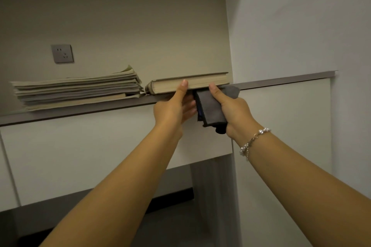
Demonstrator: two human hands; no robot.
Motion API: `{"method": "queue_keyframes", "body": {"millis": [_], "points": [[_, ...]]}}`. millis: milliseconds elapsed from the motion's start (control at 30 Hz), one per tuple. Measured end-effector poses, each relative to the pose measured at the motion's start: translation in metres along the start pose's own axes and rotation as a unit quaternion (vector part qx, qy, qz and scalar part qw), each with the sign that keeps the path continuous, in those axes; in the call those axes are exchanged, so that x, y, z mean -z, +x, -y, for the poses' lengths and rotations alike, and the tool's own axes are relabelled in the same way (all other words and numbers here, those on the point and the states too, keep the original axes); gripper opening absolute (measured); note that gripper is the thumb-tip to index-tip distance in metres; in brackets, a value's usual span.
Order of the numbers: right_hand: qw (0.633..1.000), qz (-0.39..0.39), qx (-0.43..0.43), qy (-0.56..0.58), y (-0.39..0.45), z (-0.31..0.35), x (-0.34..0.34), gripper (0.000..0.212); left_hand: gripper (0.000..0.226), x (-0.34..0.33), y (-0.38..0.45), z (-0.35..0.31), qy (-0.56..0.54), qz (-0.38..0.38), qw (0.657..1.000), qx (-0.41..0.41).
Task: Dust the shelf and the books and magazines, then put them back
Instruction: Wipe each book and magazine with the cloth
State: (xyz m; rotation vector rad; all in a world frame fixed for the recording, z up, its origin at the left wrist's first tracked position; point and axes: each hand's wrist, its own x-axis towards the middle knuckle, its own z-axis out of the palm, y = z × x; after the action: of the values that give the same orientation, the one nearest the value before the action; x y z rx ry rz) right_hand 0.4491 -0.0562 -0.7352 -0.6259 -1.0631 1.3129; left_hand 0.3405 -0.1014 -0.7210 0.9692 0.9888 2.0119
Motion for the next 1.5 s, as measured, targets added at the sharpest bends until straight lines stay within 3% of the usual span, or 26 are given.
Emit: {"method": "queue_keyframes", "body": {"millis": [234, 467, 601, 734, 1101, 1368, 1501], "points": [[1.000, 0.016, 0.003, 0.001, -0.008, -0.015, -0.002, 0.048, 0.037, 0.008, 0.007, 0.001, -0.021, -0.028, 0.999, 0.008], [0.999, 0.037, 0.016, -0.035, -0.029, -0.038, -0.003, 0.052, 0.036, 0.035, -0.013, 0.006, 0.094, 0.048, 0.994, 0.034], [0.995, 0.077, 0.020, -0.061, -0.052, -0.068, -0.010, 0.044, 0.032, 0.074, -0.040, 0.018, 0.158, 0.070, 0.984, 0.035], [0.993, 0.099, -0.011, -0.059, -0.072, -0.108, -0.018, 0.038, 0.024, 0.120, -0.060, 0.036, 0.151, 0.086, 0.982, 0.073], [0.959, 0.173, -0.185, -0.125, -0.141, -0.262, -0.055, 0.047, 0.023, 0.285, -0.111, 0.114, 0.159, -0.062, 0.972, 0.164], [0.906, 0.219, -0.274, -0.239, -0.190, -0.353, -0.030, 0.073, 0.023, 0.369, -0.171, 0.182, 0.193, -0.105, 0.949, 0.228], [0.865, 0.259, -0.310, -0.296, -0.214, -0.387, -0.007, 0.068, 0.012, 0.394, -0.206, 0.211, 0.158, -0.123, 0.937, 0.285]]}}
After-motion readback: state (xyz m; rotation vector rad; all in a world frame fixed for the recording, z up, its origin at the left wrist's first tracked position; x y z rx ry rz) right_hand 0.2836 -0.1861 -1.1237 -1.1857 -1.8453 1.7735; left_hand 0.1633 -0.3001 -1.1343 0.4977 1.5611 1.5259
